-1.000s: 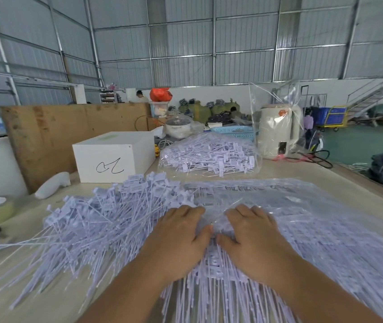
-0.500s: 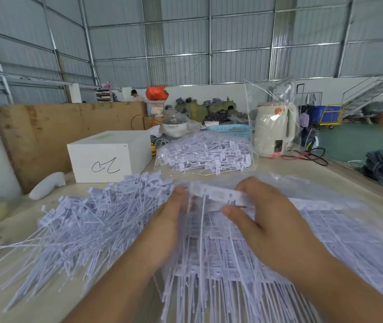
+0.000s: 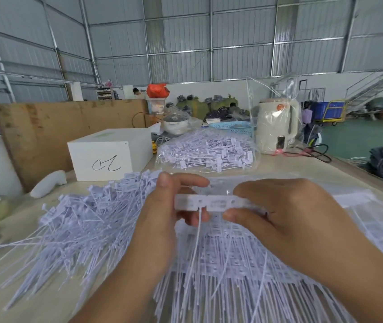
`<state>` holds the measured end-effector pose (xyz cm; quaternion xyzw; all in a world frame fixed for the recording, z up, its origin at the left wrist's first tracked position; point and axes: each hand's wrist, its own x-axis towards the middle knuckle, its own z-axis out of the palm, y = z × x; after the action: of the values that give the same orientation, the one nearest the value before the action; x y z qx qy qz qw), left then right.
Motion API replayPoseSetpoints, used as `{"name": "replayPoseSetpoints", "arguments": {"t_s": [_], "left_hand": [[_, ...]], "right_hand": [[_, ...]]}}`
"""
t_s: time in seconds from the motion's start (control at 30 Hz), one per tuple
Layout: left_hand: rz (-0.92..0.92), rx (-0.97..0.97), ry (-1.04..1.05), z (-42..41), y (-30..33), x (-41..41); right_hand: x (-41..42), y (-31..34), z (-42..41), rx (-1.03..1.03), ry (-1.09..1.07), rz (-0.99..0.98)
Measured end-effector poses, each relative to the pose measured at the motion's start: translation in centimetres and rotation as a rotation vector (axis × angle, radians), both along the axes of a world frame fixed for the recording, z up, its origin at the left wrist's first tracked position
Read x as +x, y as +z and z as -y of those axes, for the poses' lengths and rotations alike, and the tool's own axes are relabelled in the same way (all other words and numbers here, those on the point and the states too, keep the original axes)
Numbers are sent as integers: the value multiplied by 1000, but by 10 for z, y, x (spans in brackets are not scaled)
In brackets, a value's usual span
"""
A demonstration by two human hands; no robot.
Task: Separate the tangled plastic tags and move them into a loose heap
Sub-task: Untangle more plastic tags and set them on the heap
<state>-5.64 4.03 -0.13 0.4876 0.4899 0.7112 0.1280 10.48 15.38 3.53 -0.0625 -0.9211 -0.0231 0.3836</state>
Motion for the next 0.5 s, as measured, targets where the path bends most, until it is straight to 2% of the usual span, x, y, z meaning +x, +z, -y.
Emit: {"name": "replayPoseSetpoints", "arguments": {"t_s": [0.13,0.23,0.37,0.5], "left_hand": [[-147,-140,11,3,6,7],[-102,-125,55,5,8,8],[181,17,66,9,17,4],[500,210,-51,19,30,-5]], "right_hand": [[-2,-3,-2,-13,9,19],[-2,-2,-3,-90,47,23],[-4,-3,-8,-195,12,93],[0,-6,-16,-320,-47,79]]}}
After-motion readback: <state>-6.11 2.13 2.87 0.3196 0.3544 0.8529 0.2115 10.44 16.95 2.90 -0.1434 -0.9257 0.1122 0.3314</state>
